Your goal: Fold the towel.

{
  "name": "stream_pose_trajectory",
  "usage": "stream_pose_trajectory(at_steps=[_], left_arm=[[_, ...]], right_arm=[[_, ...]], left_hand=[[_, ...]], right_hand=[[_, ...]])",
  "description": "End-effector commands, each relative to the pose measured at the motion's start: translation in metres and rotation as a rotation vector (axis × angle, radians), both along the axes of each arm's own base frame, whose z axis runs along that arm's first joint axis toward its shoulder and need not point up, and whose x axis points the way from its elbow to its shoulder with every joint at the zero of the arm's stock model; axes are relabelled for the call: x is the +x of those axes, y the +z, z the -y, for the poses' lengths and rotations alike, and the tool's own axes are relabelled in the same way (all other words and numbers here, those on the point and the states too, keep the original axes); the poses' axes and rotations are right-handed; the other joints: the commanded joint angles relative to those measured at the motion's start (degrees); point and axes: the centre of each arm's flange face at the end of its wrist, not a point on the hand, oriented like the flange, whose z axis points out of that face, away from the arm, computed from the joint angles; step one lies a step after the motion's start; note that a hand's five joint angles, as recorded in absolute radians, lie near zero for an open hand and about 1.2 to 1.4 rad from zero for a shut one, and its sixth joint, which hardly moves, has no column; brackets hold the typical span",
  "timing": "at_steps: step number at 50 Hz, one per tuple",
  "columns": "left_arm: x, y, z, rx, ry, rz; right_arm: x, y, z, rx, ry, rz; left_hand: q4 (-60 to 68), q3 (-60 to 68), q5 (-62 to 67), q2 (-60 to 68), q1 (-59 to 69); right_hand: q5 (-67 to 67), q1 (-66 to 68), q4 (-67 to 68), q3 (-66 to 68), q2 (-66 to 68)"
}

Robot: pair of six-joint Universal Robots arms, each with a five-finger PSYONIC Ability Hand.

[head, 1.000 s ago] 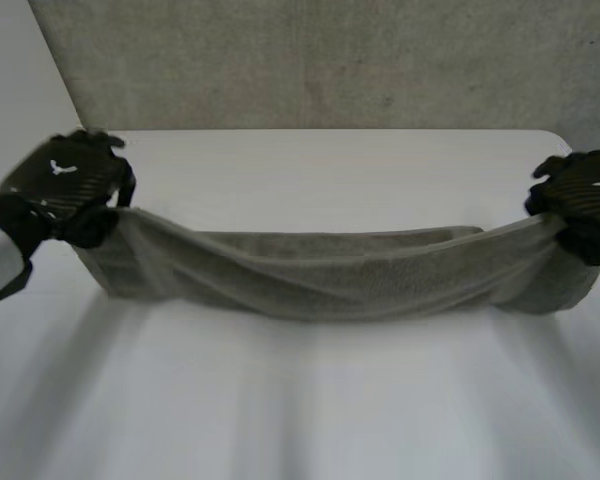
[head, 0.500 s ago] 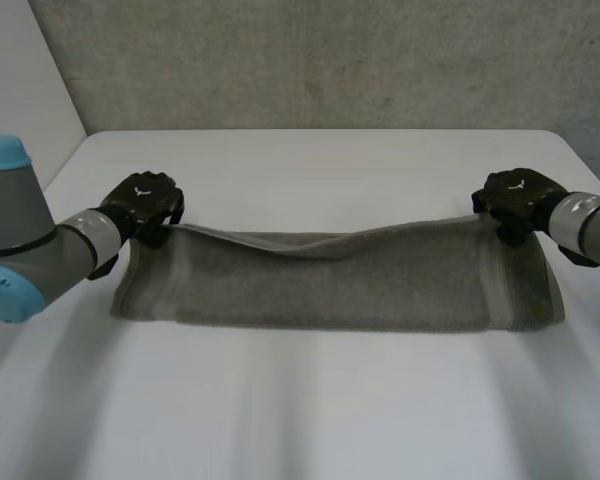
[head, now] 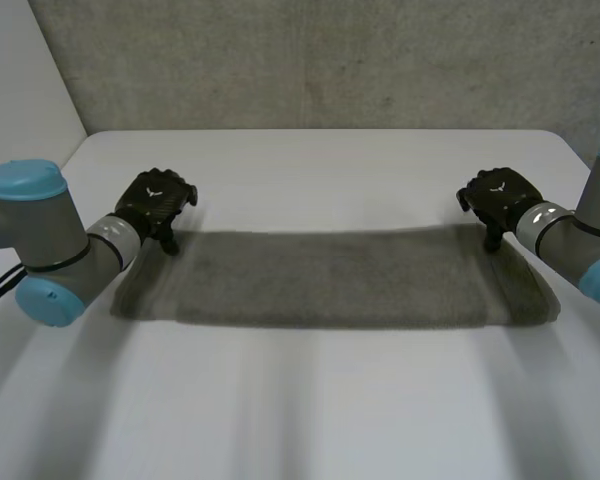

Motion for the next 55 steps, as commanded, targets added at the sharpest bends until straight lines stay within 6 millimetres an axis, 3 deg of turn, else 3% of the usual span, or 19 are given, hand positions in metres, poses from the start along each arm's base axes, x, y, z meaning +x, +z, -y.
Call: stream_pose_trajectory(at_steps=[1,10,13,15,16,18,21,30,48,53,55], left_arm=[[0.003,0.006,0.000,-0.008,0.034,0.007],[0.007,0.027,-0.009,-0.023,0.046,-0.001],[0.008,0.030,-0.024,0.009,0.040,-0.002],[0.009,0.032,-0.032,0.023,0.037,0.000],[0.011,0.036,-0.041,0.034,0.033,0.000],[0.013,0.046,-0.060,0.039,0.028,-0.007],[0.015,0.052,-0.075,0.051,0.025,-0.034],[0.014,0.050,-0.101,0.135,-0.012,-0.150],[0.014,0.045,-0.102,0.130,-0.013,-0.154],[0.014,0.045,-0.102,0.129,-0.013,-0.154],[0.015,0.045,-0.101,0.130,-0.011,-0.156]], right_arm=[[-0.004,0.010,0.006,-0.058,-0.034,0.000],[-0.011,0.051,-0.008,-0.094,-0.074,0.060],[-0.014,0.061,-0.025,-0.067,-0.087,0.096],[-0.016,0.068,-0.050,-0.023,-0.091,0.112],[-0.016,0.068,-0.050,-0.023,-0.091,0.112],[-0.024,0.063,-0.071,0.044,-0.107,0.109],[-0.038,0.051,-0.088,0.115,-0.128,0.102],[-0.056,0.013,-0.117,0.252,-0.093,0.094],[-0.061,-0.021,-0.106,0.162,-0.078,0.037],[-0.062,-0.023,-0.103,0.151,-0.079,0.037],[-0.062,-0.023,-0.102,0.141,-0.071,0.042]], left_hand=[[-3.2,-2.4,-3.4,-4.8,-5.9],[-3.2,-2.4,-4.9,-6.3,-7.4],[-3.2,-2.4,-4.8,-6.1,-7.2],[-3.2,-2.4,-4.6,-6.0,-7.1],[-3.2,-2.4,-4.6,-6.0,-7.1],[-3.2,-2.4,-4.8,-6.1,-7.2],[-3.2,-2.4,-4.8,-6.1,-7.2],[-3.2,-2.4,-4.4,-5.8,-6.9],[-3.2,-2.4,-4.9,-6.3,-7.4],[-3.2,-2.4,-4.9,-6.3,-7.4],[-3.2,-2.4,-4.9,-6.3,-7.4]], right_hand=[[-13.1,-17.4,-4.4,-2.9,-17.8],[-13.1,-17.4,-4.4,-2.9,-17.8],[-13.1,-17.4,-4.4,-2.9,-17.8],[-13.1,-17.4,-4.4,-2.9,-17.8],[-13.1,-17.4,-4.4,-2.9,-17.8],[-13.1,-17.4,-4.4,-2.9,-17.8],[-13.1,-17.4,-4.4,-2.9,-17.8],[-13.1,-17.4,-4.4,-2.9,-17.8],[0.3,-4.0,-4.4,-2.9,-4.4],[15.8,11.5,-4.4,-2.9,11.1],[33.2,28.9,-4.4,-2.9,28.5]])
